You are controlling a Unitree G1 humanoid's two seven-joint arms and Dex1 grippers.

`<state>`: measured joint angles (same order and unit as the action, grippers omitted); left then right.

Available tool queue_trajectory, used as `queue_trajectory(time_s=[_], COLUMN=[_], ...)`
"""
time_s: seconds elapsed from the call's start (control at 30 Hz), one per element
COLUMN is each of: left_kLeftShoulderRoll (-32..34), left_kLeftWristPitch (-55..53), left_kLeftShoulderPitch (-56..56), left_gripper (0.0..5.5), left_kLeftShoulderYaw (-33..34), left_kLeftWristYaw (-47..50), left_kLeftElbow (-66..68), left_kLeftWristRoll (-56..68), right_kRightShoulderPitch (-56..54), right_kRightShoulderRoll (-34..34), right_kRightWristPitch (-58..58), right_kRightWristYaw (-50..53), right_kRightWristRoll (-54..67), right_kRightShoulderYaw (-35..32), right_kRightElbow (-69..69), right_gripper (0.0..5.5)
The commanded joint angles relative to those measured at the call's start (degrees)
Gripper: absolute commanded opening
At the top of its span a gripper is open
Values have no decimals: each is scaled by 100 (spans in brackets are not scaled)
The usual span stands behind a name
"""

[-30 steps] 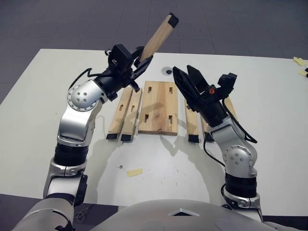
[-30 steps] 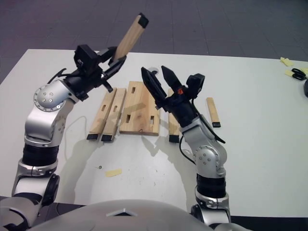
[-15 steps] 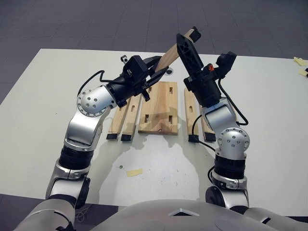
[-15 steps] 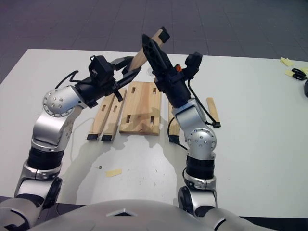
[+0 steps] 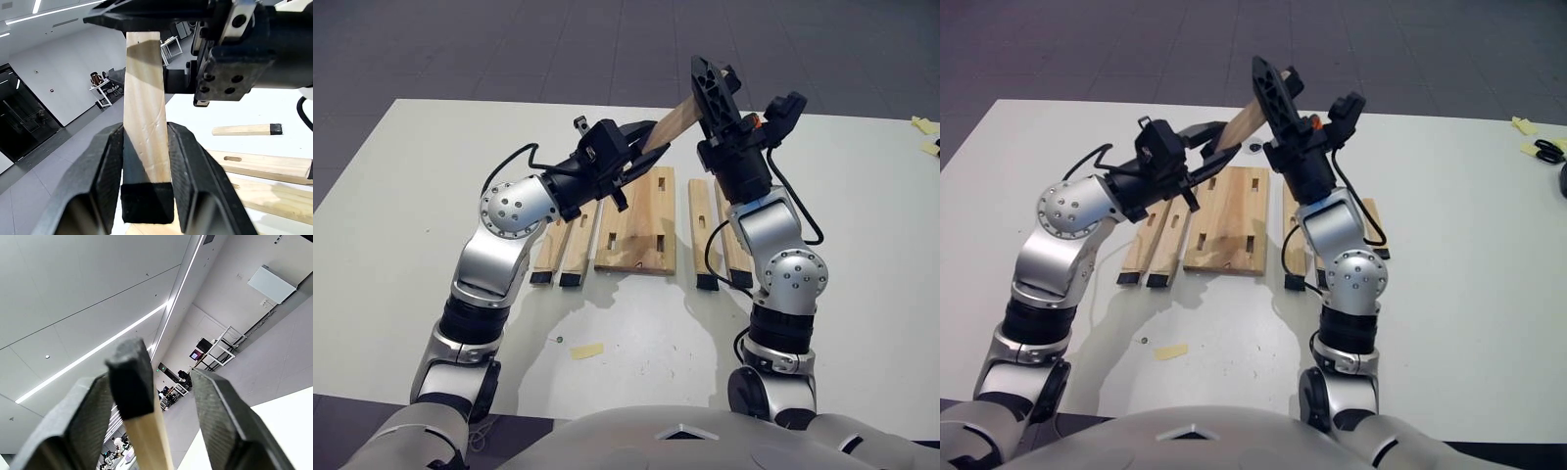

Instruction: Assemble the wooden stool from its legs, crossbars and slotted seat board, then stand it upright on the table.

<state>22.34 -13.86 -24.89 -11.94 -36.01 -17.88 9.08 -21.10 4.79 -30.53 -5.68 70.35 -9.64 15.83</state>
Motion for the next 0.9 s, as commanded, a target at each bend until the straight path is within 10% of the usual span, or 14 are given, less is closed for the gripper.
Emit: queue_trajectory(time_s=[0.03, 0.47, 0.9], left_kLeftShoulderRoll=[-34, 9, -280], left_kLeftWristPitch=[125, 260, -2774], left_kLeftShoulderPitch=[-112, -371, -677], left_gripper=[128, 128, 356], left_kLeftShoulderYaw=[-143, -14, 2276], left_kLeftWristYaw=[-107, -328, 435], left_kLeftElbow=[100, 433, -507], left_kLeftWristRoll=[-113, -191, 4048], right_kRightShoulderPitch=[230, 515, 281], right_kRightShoulderRoll=[37, 12, -415], right_kRightWristPitch=[-6, 53, 988], right_kRightWristYaw=[191, 694, 629], right_kRightWristRoll=[230, 366, -904], right_kRightShoulderYaw=[-101, -34, -548], right_kRightElbow=[220, 541, 158], right_gripper=[200, 55, 42])
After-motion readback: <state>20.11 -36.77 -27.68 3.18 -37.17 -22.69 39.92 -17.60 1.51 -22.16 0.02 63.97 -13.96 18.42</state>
